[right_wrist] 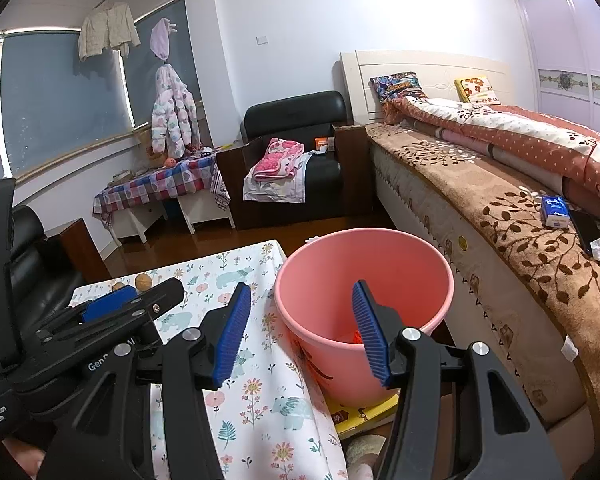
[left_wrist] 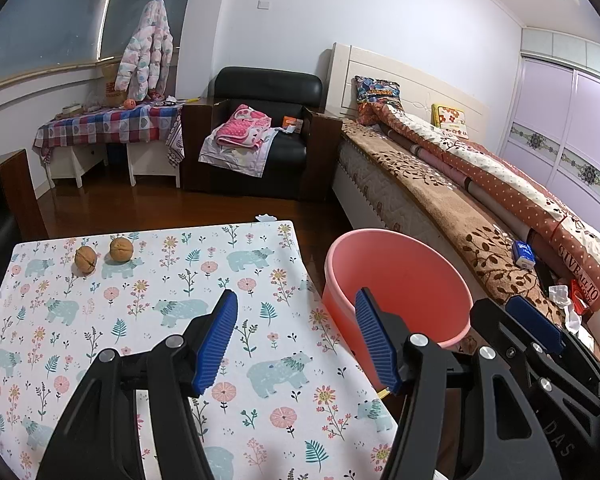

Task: Collect trash

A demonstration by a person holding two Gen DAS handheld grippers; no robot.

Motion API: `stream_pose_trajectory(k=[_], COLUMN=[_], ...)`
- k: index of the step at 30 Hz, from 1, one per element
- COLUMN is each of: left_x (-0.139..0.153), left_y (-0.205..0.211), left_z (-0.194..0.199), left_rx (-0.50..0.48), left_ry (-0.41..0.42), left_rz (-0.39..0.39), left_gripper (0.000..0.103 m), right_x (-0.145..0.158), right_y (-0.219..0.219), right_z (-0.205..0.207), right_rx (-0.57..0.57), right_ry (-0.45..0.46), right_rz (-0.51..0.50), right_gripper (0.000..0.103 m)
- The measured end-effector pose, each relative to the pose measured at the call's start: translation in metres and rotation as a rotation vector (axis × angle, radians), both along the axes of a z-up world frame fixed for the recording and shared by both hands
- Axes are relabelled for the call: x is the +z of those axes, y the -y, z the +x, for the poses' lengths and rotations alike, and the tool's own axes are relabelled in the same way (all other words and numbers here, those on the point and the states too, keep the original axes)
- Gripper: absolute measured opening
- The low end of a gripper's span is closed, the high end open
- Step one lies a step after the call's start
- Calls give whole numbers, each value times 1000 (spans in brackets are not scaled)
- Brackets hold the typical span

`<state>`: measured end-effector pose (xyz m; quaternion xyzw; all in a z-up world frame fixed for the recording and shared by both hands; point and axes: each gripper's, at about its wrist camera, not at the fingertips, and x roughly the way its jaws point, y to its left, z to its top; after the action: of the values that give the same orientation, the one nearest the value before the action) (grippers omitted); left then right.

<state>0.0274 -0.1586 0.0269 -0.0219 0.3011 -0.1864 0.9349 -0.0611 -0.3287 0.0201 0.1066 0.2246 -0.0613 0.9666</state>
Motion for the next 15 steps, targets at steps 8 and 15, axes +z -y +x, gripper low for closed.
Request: stream_pose_trajectory(k=[8, 15], left_x=[0, -2], left_y=[0, 0], left_z=[0, 0], left_rx=[0, -3], left_ry=[-1, -4], left_rz=[0, 1], left_gripper=[61, 61], right_x=[0, 0], right_y=[0, 0], right_z=[0, 0], right_rx=[1, 0], right_ry=[-1, -3], right_rz=[-1, 0], right_gripper=[54, 54])
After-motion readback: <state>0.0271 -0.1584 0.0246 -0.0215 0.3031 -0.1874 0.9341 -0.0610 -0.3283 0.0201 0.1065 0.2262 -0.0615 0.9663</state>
